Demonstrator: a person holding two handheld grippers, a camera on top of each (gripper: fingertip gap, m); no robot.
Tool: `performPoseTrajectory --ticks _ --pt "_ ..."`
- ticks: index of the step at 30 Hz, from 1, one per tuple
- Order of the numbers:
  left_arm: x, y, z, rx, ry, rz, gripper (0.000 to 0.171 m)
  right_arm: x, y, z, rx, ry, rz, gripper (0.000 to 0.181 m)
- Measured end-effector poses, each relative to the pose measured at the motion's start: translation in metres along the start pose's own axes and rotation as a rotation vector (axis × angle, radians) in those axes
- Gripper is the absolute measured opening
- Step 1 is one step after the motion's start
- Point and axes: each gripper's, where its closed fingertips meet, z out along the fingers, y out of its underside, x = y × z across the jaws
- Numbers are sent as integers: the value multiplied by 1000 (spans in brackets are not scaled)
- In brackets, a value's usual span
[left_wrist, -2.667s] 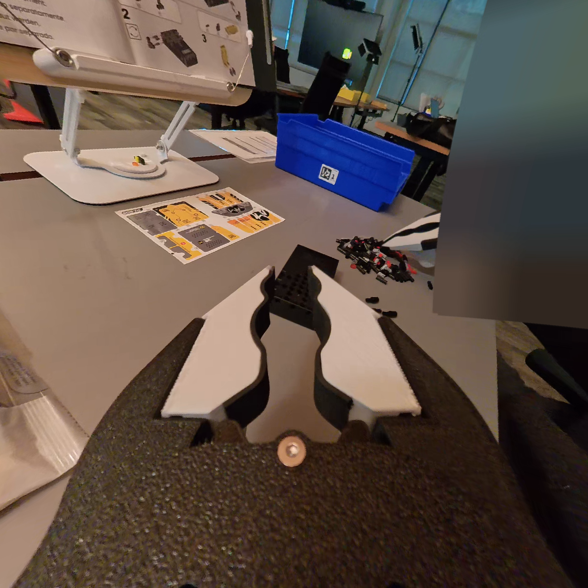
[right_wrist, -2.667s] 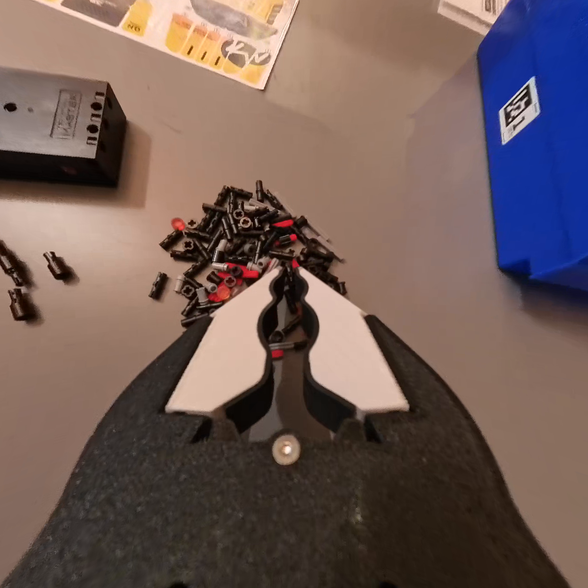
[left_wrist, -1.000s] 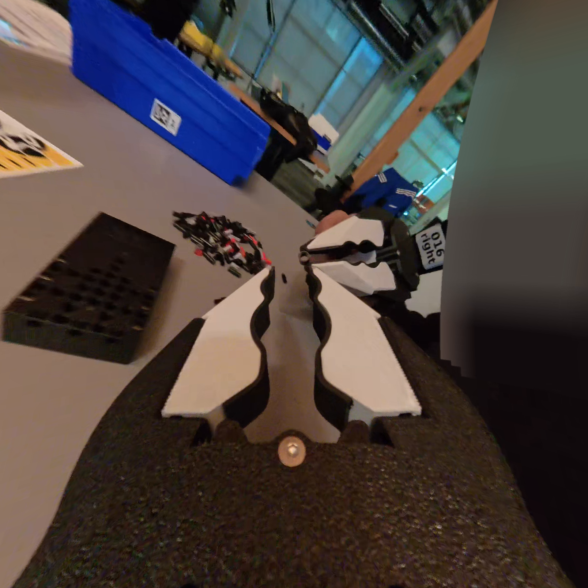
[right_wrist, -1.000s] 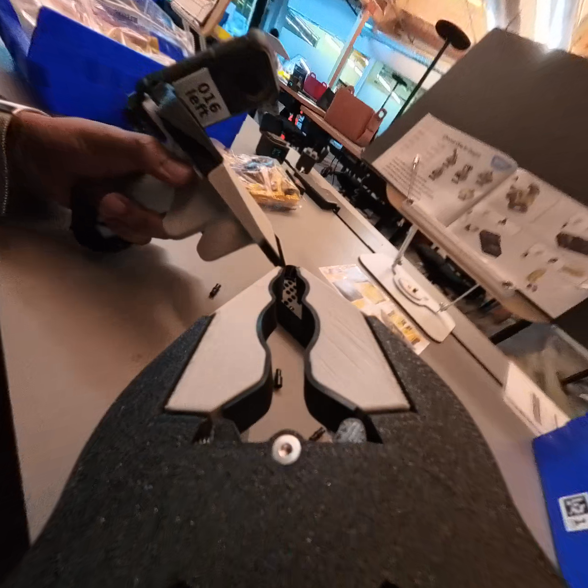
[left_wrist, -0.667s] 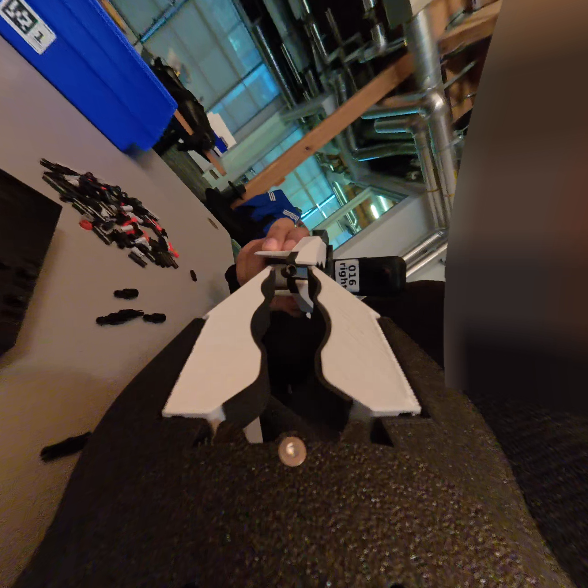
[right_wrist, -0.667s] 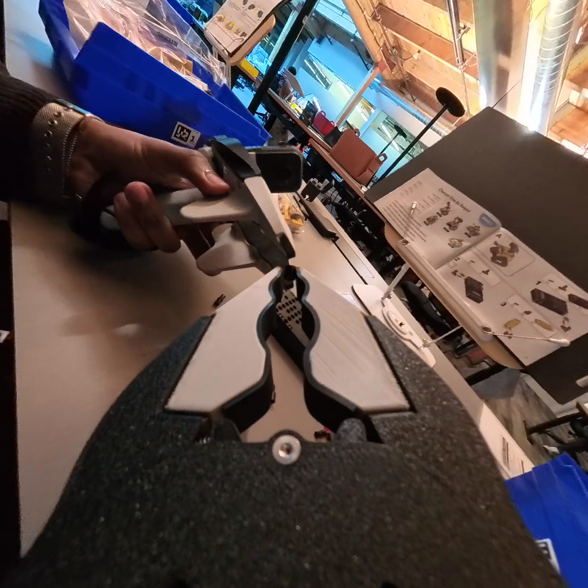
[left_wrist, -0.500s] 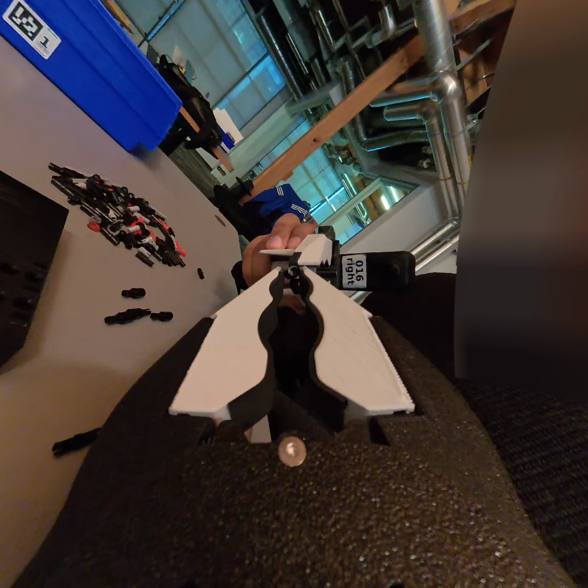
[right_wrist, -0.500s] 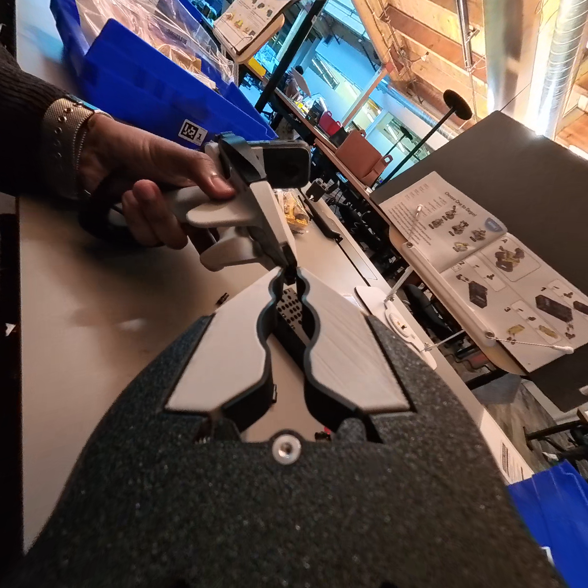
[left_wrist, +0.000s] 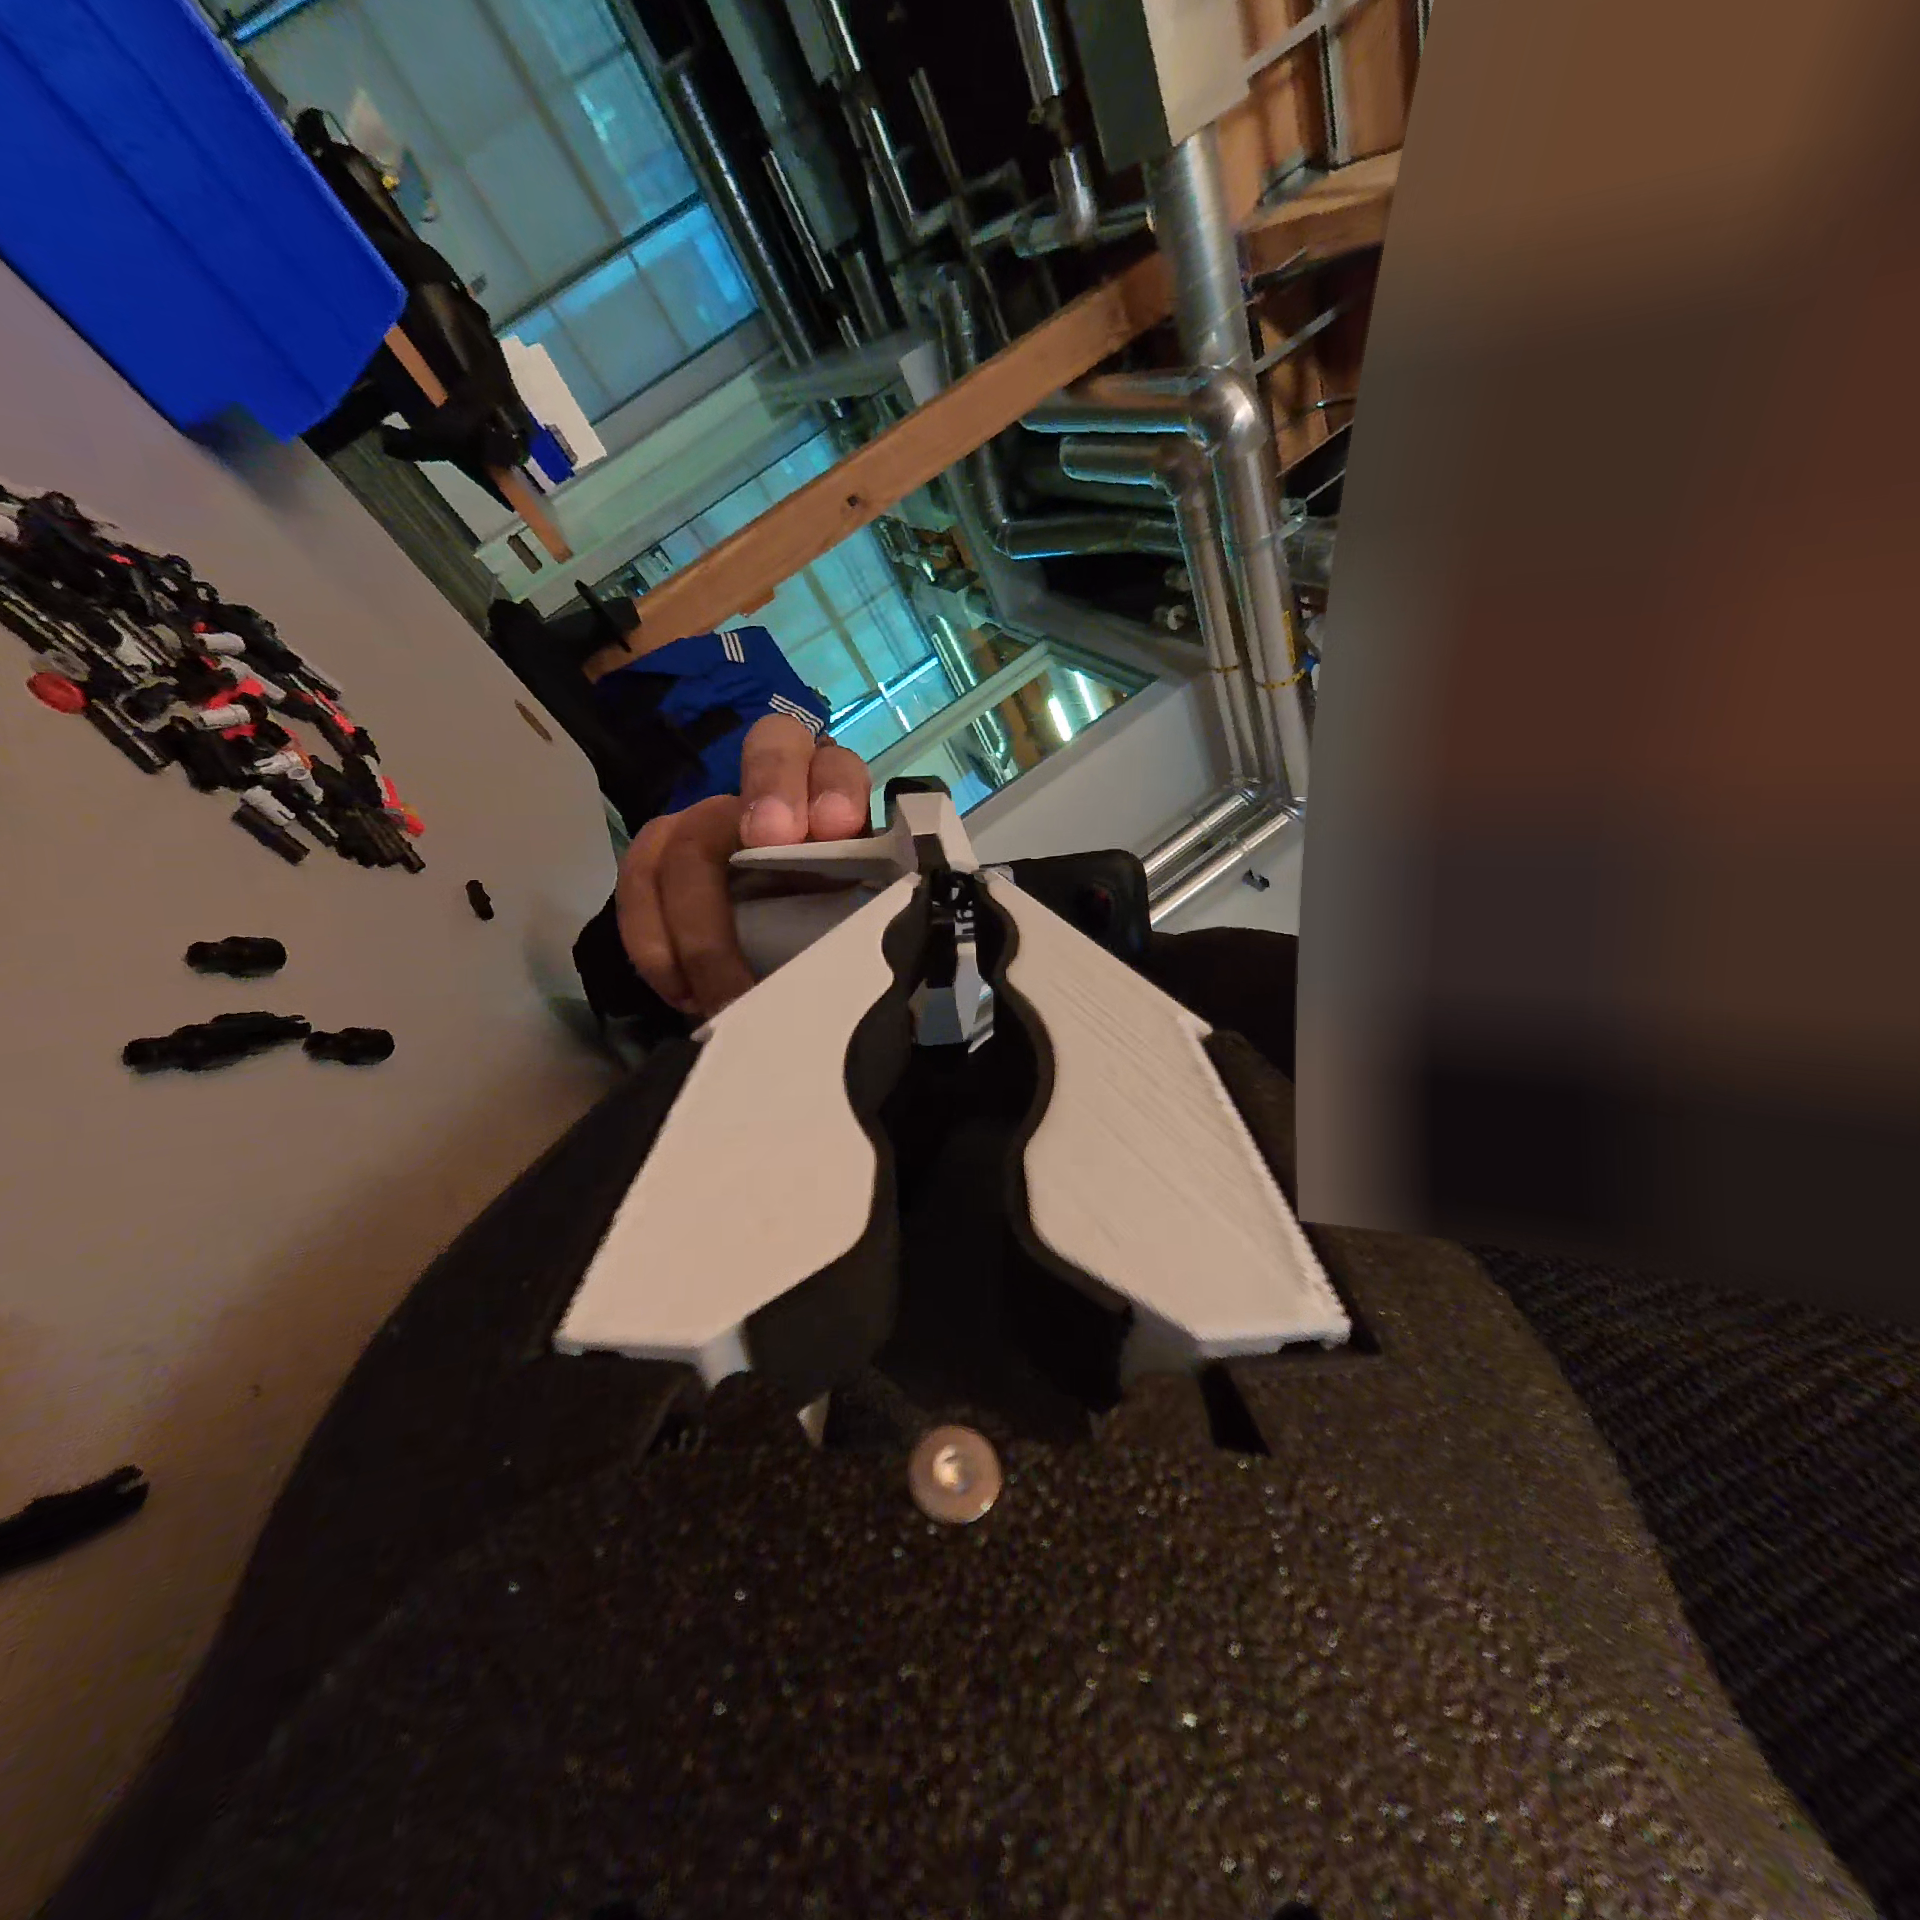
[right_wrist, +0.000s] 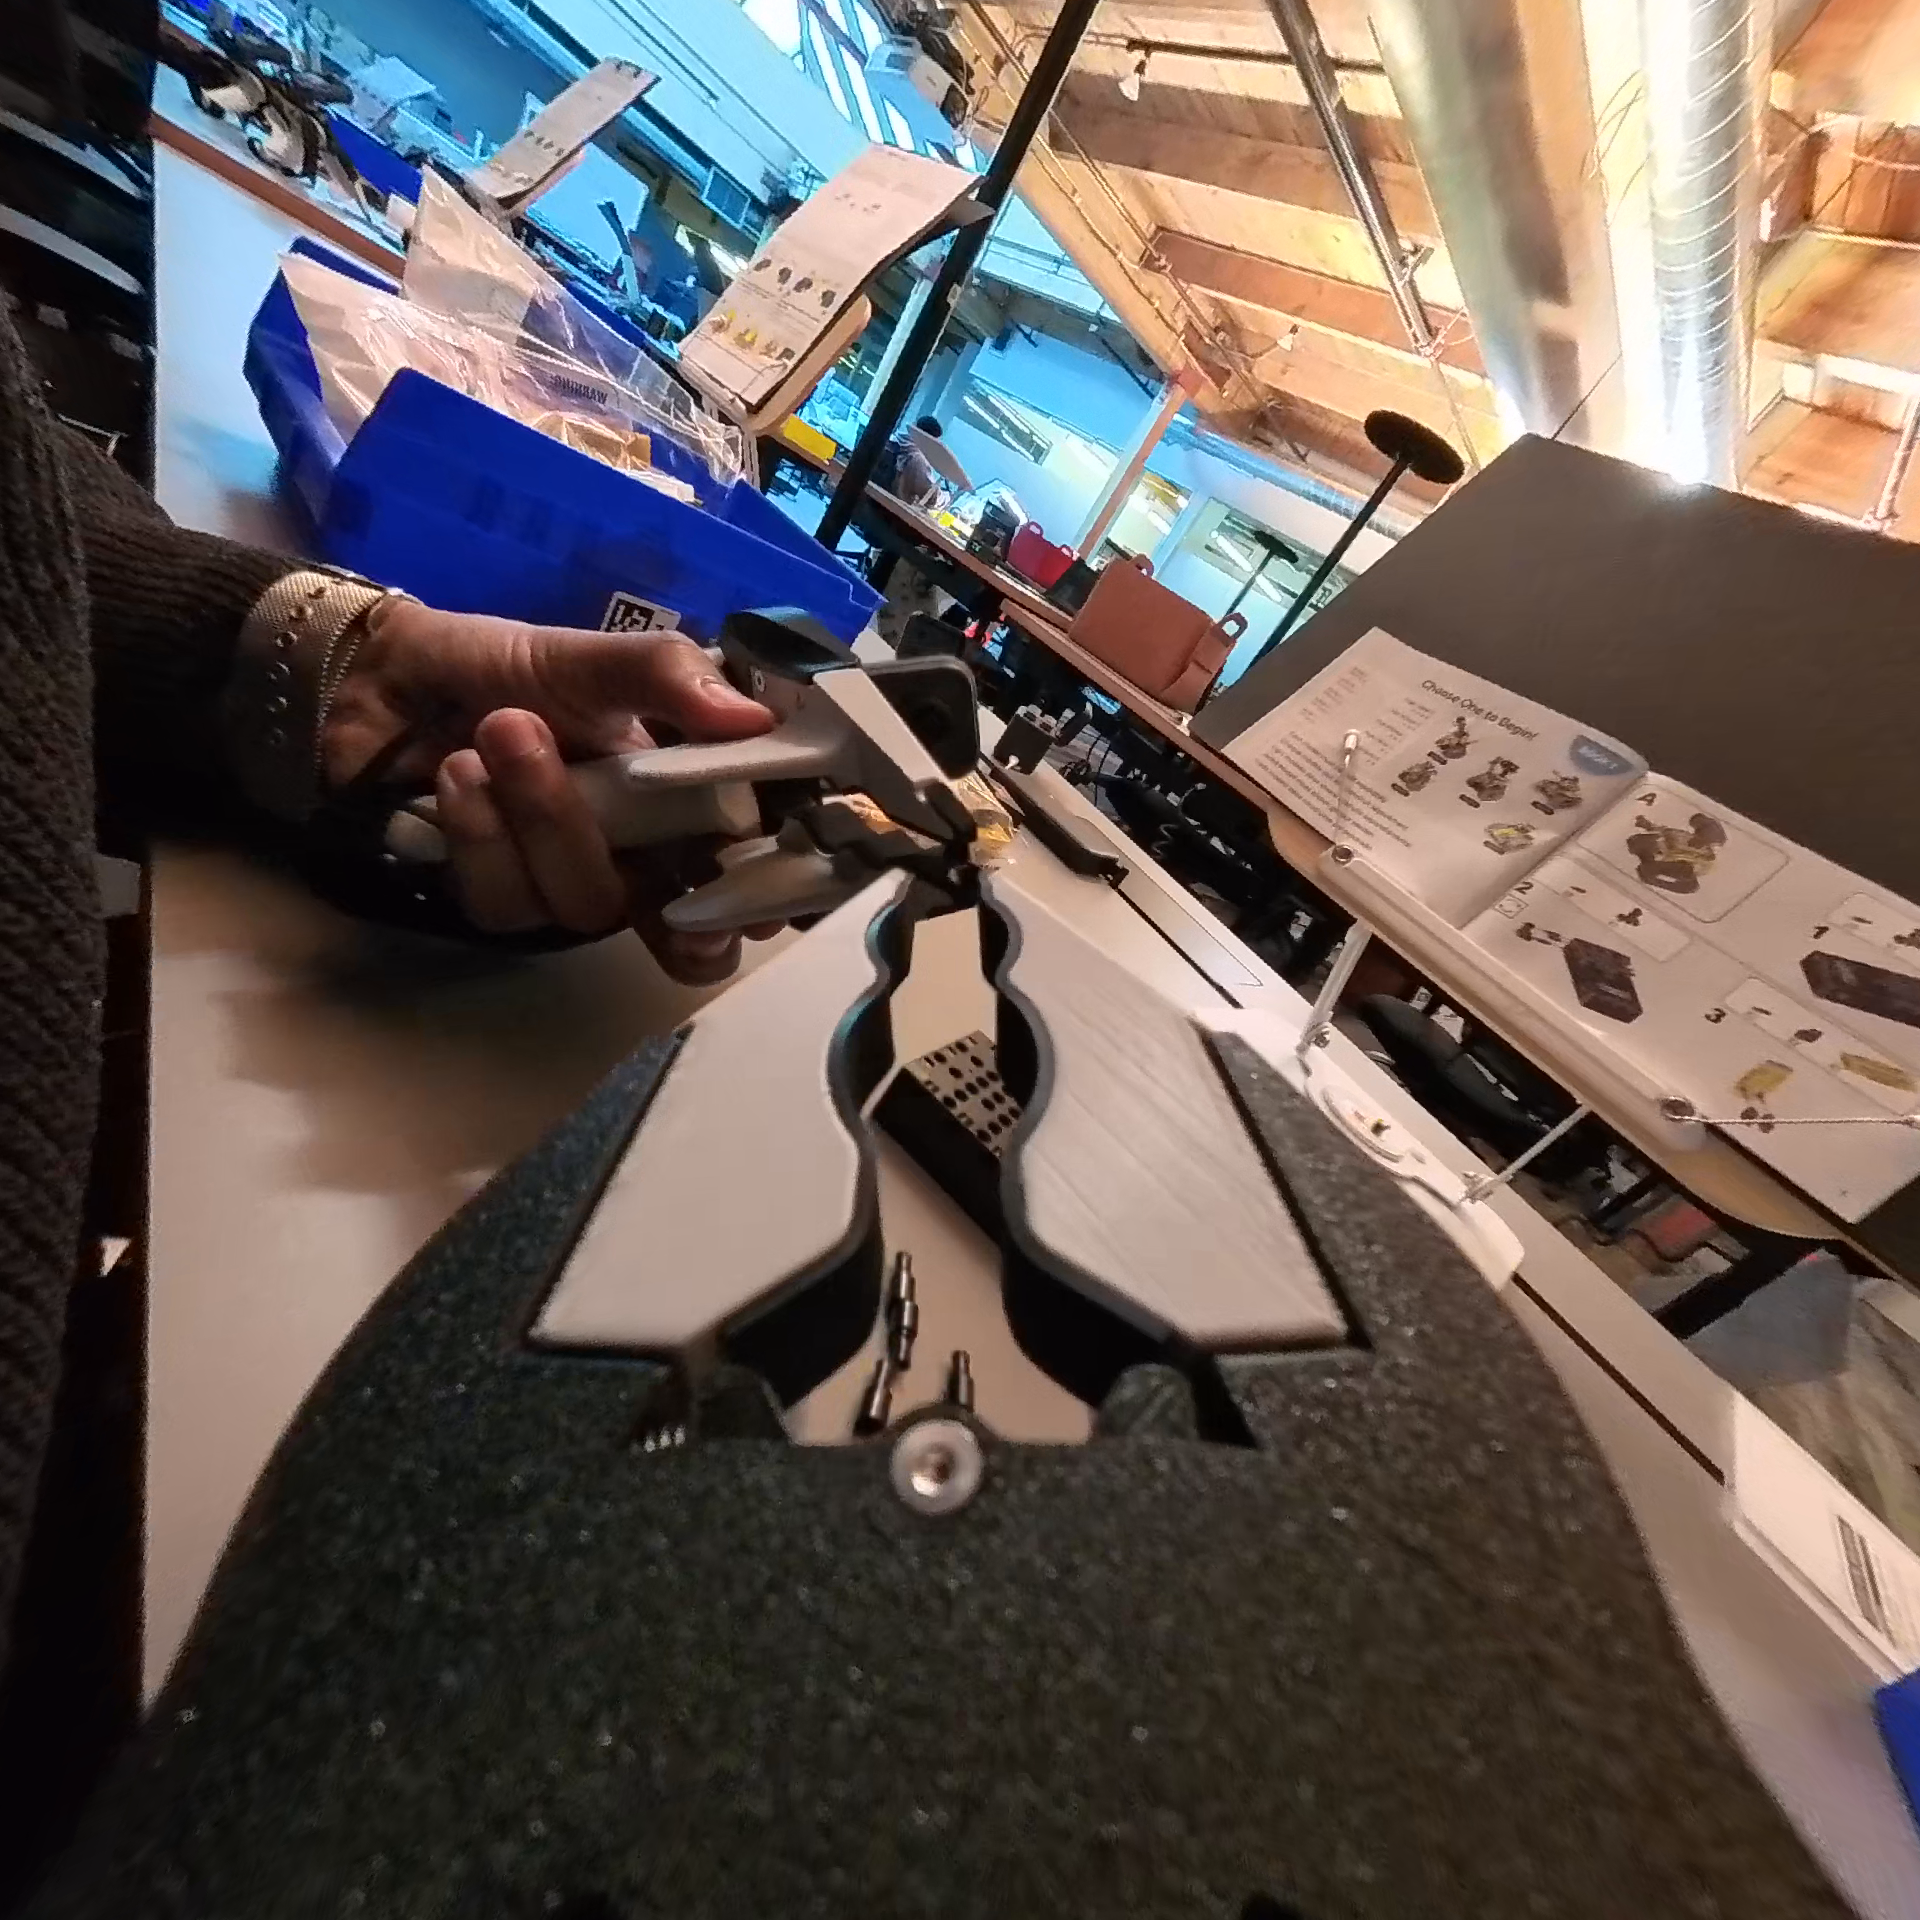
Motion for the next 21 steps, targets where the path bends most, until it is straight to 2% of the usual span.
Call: performPoseTrajectory --ticks 15,18,21 --pt "2 8 3 -39 36 -60 6 -3 -3 -1 41 -40 15 6" --pt "2 7 2 -38 7 -25 6 -3 -1 1 3 -149 164 6" --pt "-4 -7 -9 9 -152 166 11 15 10 0 -77 -164 374 7"
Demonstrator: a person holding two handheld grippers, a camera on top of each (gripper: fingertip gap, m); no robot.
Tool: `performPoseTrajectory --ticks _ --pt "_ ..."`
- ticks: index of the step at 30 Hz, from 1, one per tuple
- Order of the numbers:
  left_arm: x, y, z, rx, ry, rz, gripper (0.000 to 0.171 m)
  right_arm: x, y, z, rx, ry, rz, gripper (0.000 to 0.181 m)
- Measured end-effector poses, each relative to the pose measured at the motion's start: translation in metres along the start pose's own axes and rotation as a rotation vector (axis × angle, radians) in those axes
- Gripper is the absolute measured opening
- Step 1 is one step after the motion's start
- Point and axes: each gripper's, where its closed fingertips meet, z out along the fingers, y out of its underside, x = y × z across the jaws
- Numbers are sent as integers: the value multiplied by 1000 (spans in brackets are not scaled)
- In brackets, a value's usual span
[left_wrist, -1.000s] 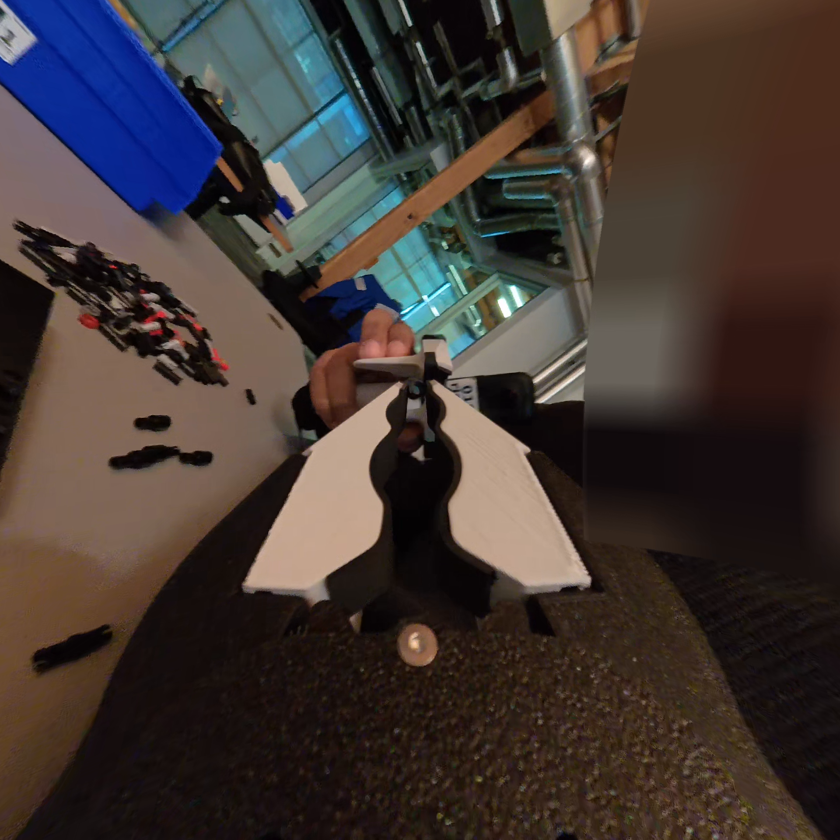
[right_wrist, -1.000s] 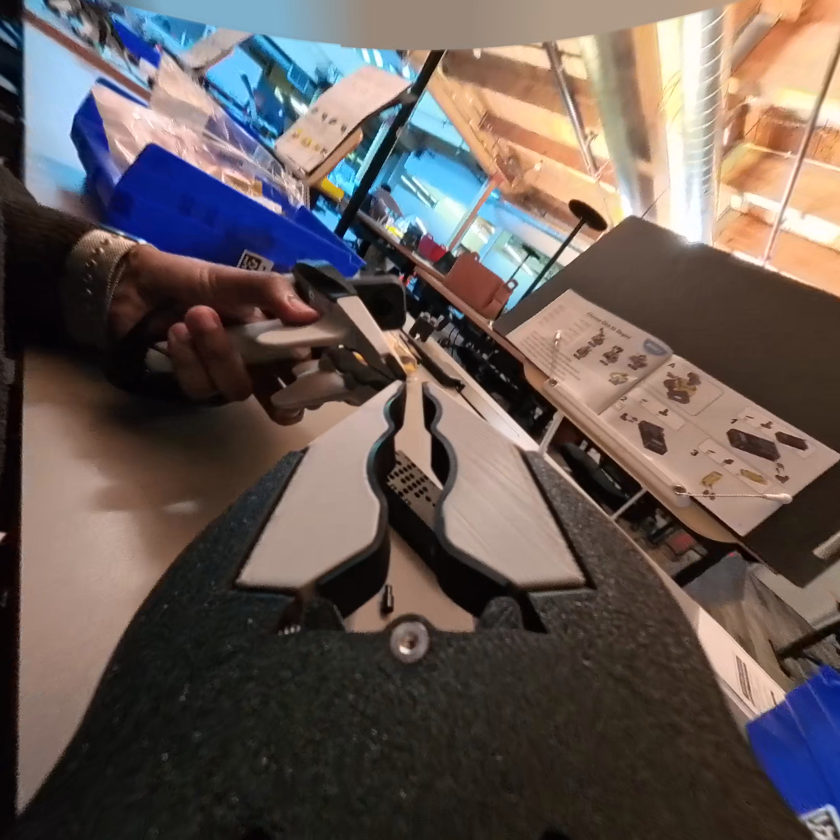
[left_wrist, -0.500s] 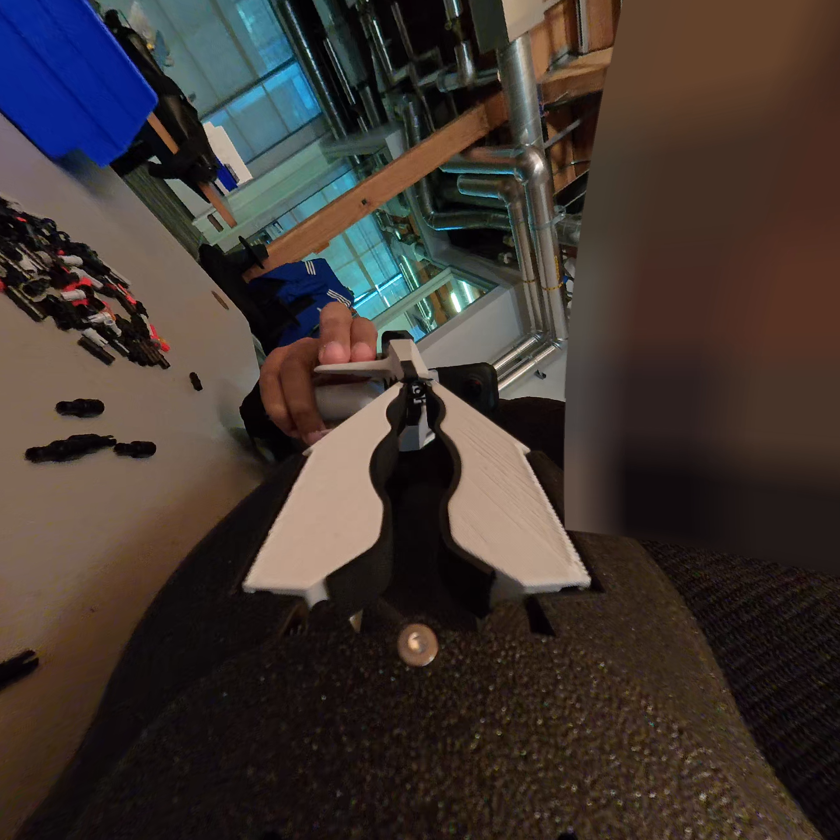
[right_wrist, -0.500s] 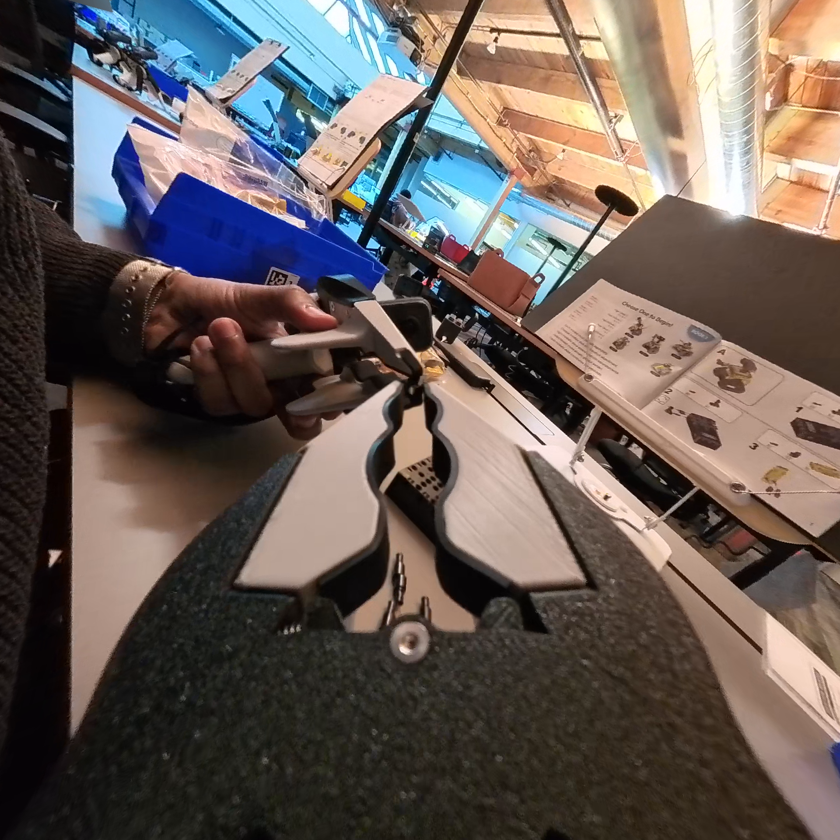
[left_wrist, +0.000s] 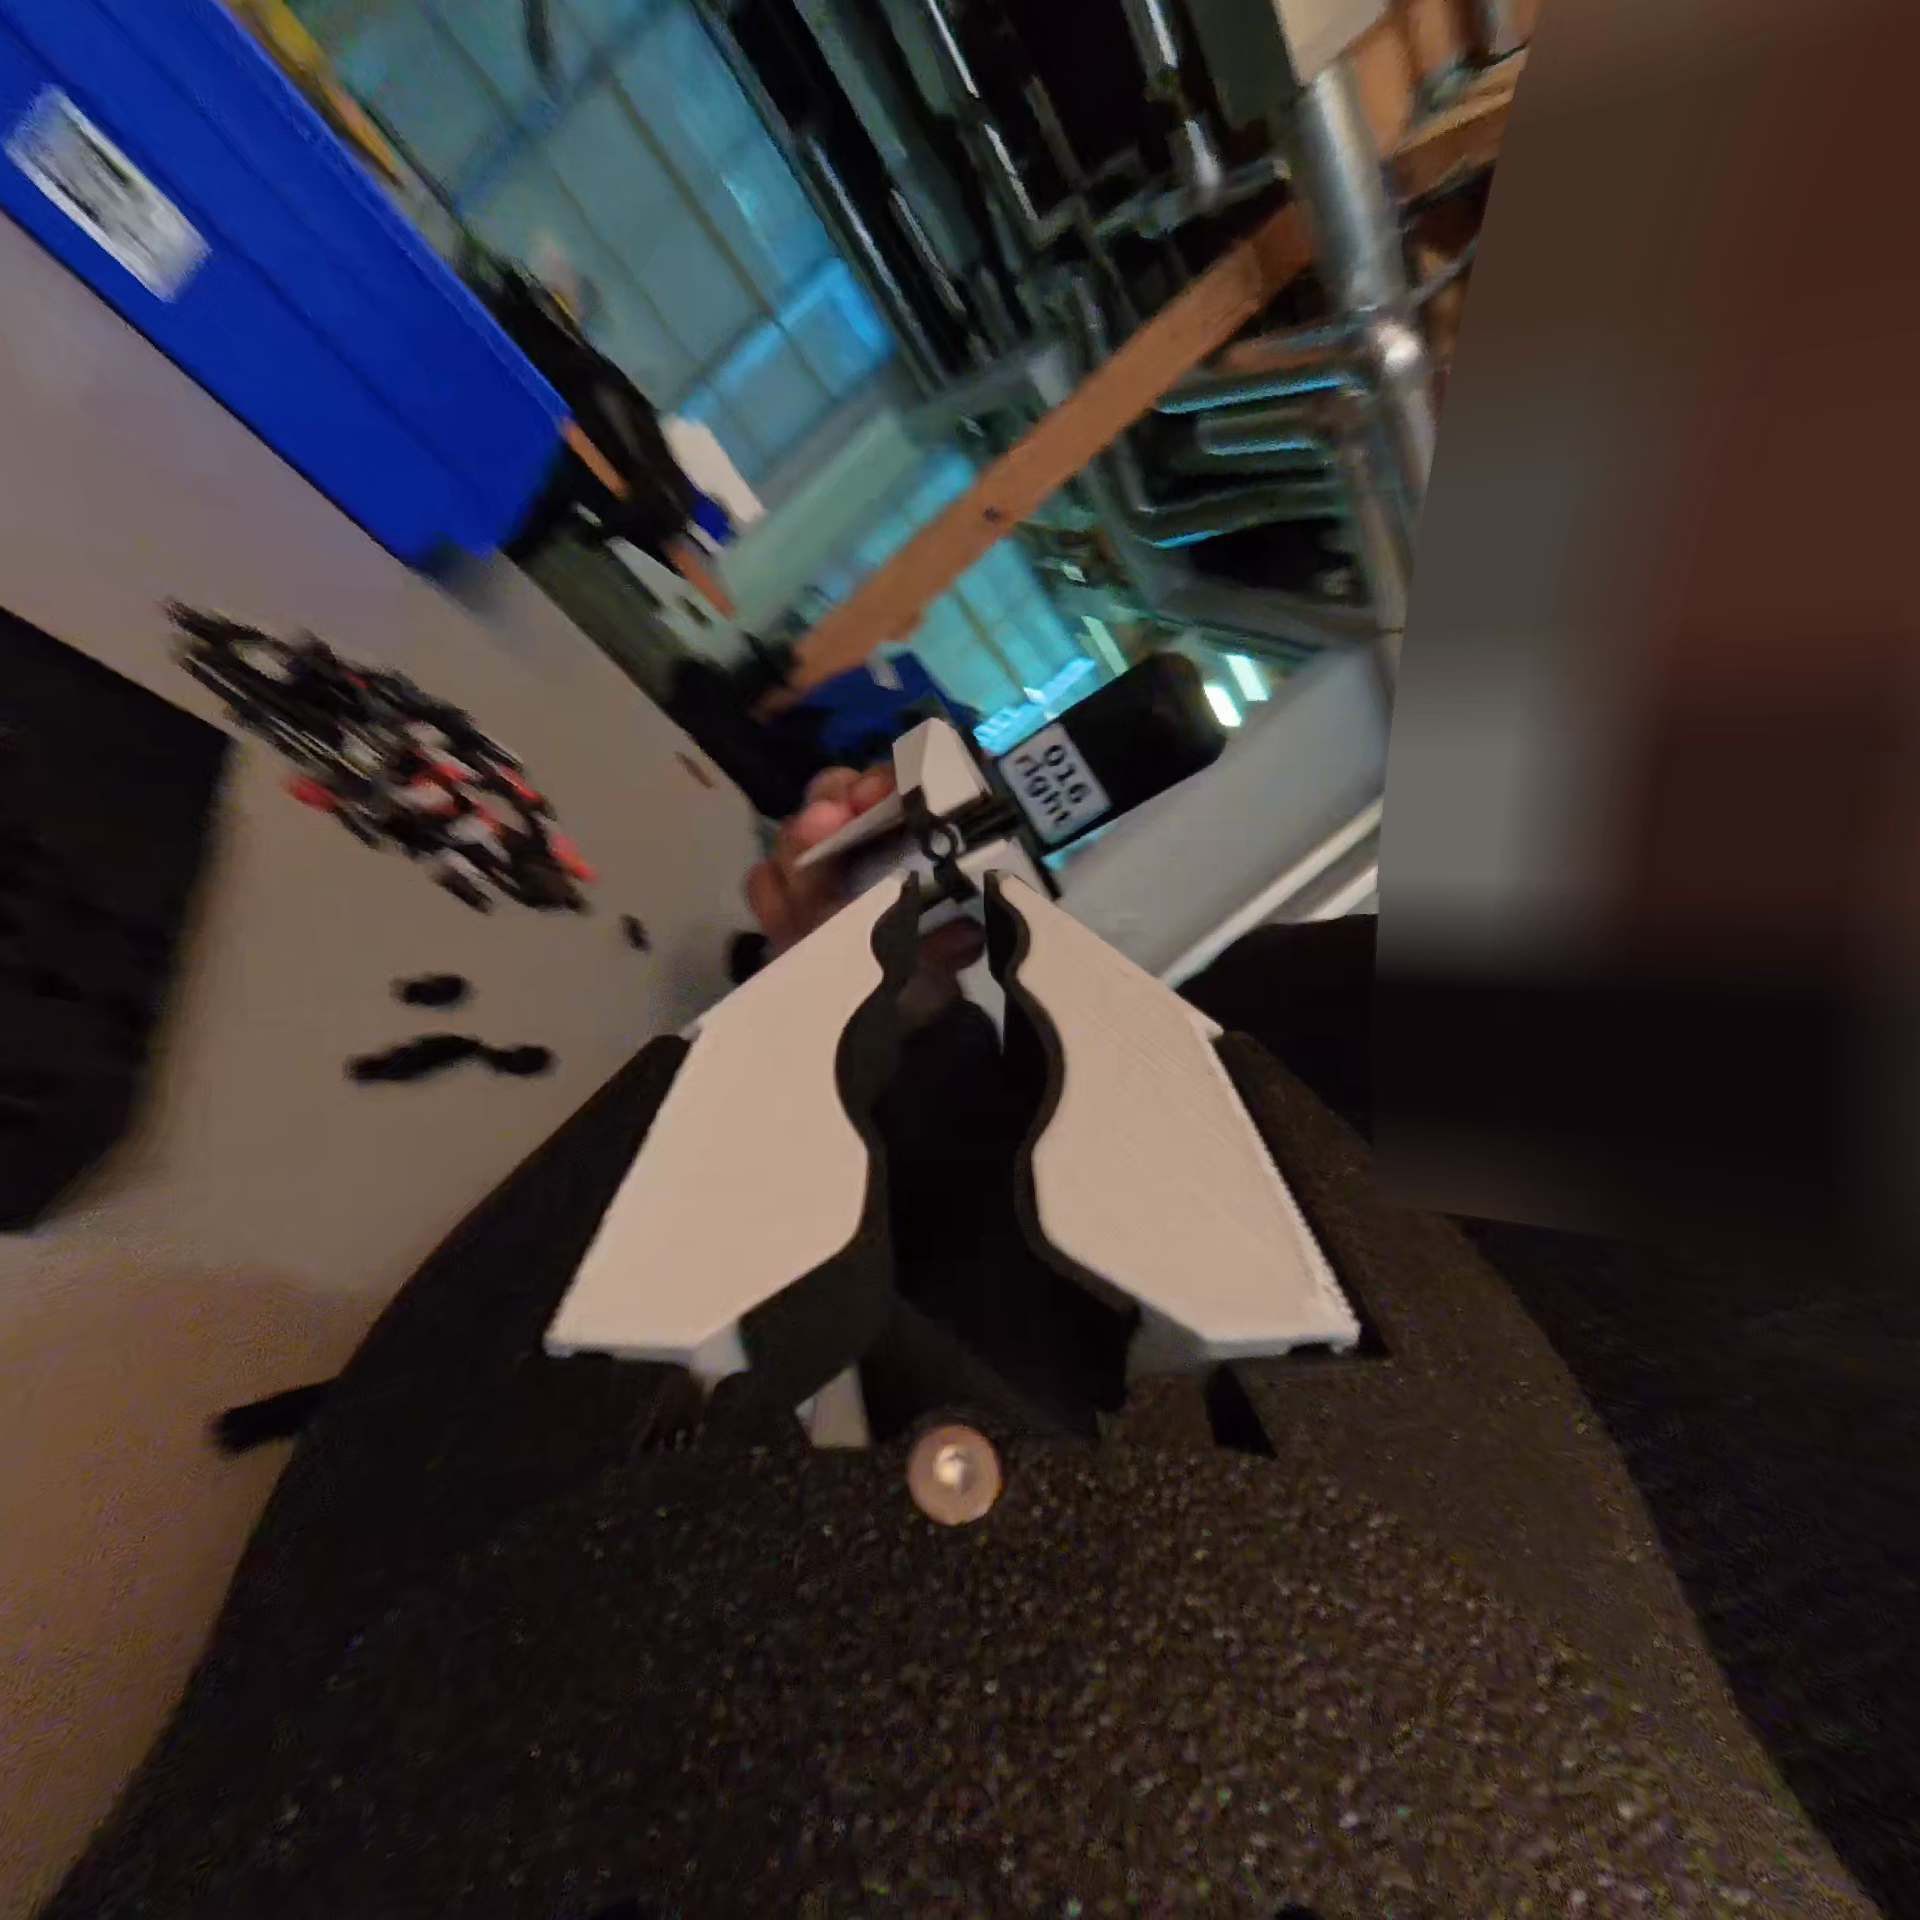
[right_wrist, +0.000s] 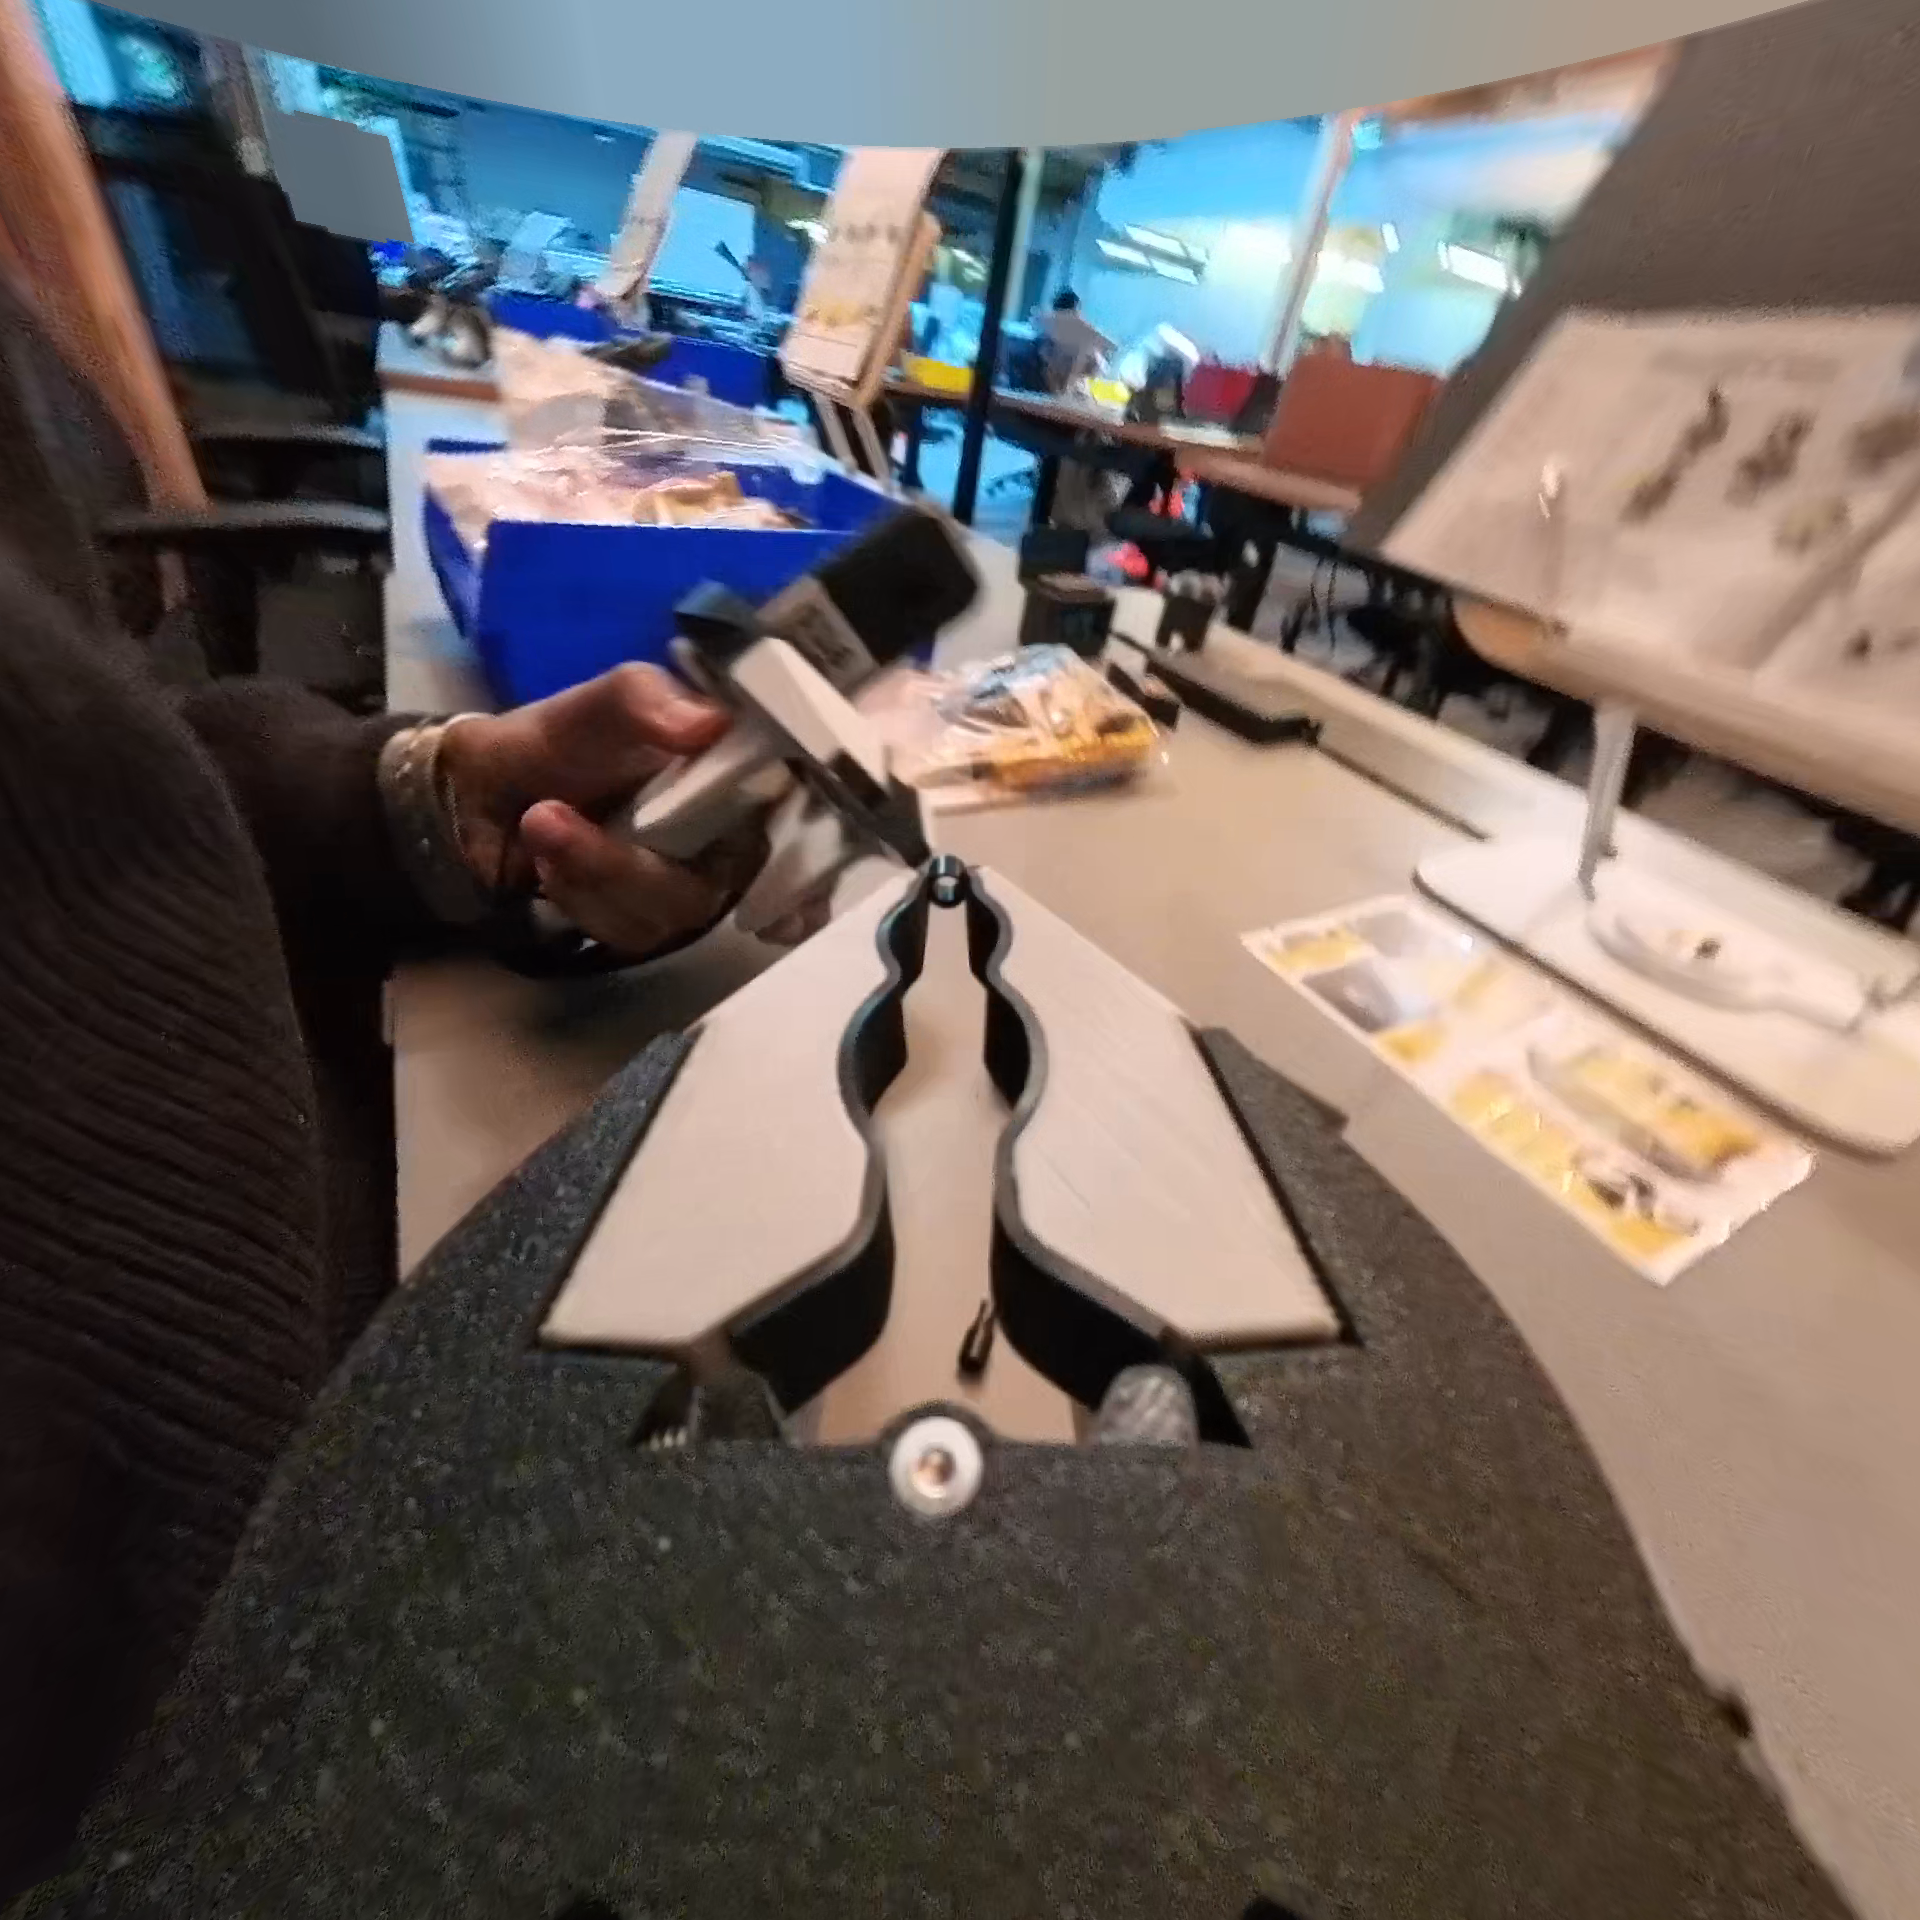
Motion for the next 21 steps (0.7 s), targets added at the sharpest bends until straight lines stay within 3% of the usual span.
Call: performPoseTrajectory --ticks 4,9,14,21 --pt "-19 -16 -20 9 -299 283 9 27 34 -10 -215 61 213 7" --pt "-57 -9 -38 -164 -647 524 4 21 70 -4 -332 48 264 7" --pt "-67 6 -30 -267 -693 579 4 17 85 2 -387 51 229 7" --pt "-66 9 -28 -262 -653 516 0 18 91 4 -426 66 217 7"
